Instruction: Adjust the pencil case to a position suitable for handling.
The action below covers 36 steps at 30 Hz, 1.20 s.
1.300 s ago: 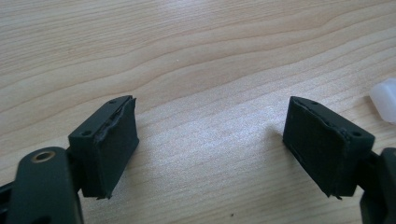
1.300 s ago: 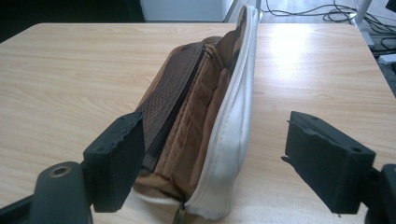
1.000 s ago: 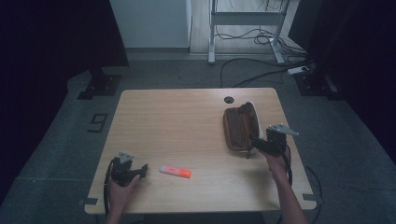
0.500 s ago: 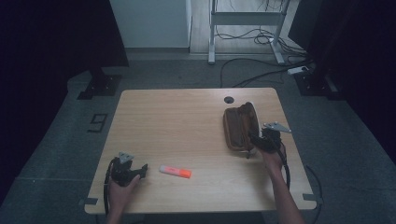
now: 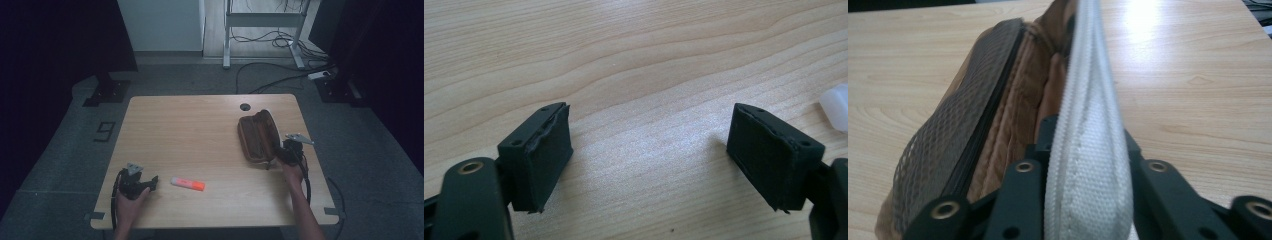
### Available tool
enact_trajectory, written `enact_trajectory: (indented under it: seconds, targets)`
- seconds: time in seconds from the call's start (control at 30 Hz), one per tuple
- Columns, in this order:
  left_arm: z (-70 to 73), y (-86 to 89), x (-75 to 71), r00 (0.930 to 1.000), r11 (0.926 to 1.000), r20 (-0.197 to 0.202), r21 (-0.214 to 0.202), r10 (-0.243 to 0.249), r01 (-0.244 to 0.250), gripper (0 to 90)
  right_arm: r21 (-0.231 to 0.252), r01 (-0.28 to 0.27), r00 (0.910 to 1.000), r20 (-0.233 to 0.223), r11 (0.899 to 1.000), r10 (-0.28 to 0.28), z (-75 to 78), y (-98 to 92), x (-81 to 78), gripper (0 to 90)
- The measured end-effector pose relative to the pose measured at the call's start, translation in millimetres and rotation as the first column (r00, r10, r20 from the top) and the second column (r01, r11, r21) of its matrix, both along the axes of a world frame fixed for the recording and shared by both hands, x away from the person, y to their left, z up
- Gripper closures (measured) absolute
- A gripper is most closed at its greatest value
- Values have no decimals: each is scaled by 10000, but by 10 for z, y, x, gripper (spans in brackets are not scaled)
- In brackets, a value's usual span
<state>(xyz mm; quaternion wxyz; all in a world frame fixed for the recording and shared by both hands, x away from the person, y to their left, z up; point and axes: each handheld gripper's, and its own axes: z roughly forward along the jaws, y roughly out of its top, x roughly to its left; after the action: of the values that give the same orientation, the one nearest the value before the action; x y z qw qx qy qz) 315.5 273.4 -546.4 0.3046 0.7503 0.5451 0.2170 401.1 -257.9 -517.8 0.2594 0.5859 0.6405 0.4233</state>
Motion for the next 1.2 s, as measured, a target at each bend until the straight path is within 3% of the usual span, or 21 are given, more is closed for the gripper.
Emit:
enact_trajectory:
  seconds: [0.1, 0.43, 0.73, 1.2]
  targets:
    - [0, 0, -1, 10000, 10000, -1, 1, -4, 4, 181, 151, 86, 9997, 222, 9998, -90, 7, -38, -23, 804]
    - [1, -1, -1, 10000, 10000, 4, -1, -40, 40, 183, 891, -147, 9982, 592, 9959, 94, 49, -88, -54, 822]
    - [1, 0, -1, 10000, 10000, 2, 9, -76, 76, 183, 1190, -565, 9939, 1011, 9913, 445, 145, -110, -111, 827]
    - [1, 0, -1, 10000, 10000, 2, 9, -82, 82, 183, 2048, -1300, 9791, 1807, 9701, 931, 308, -168, -211, 827]
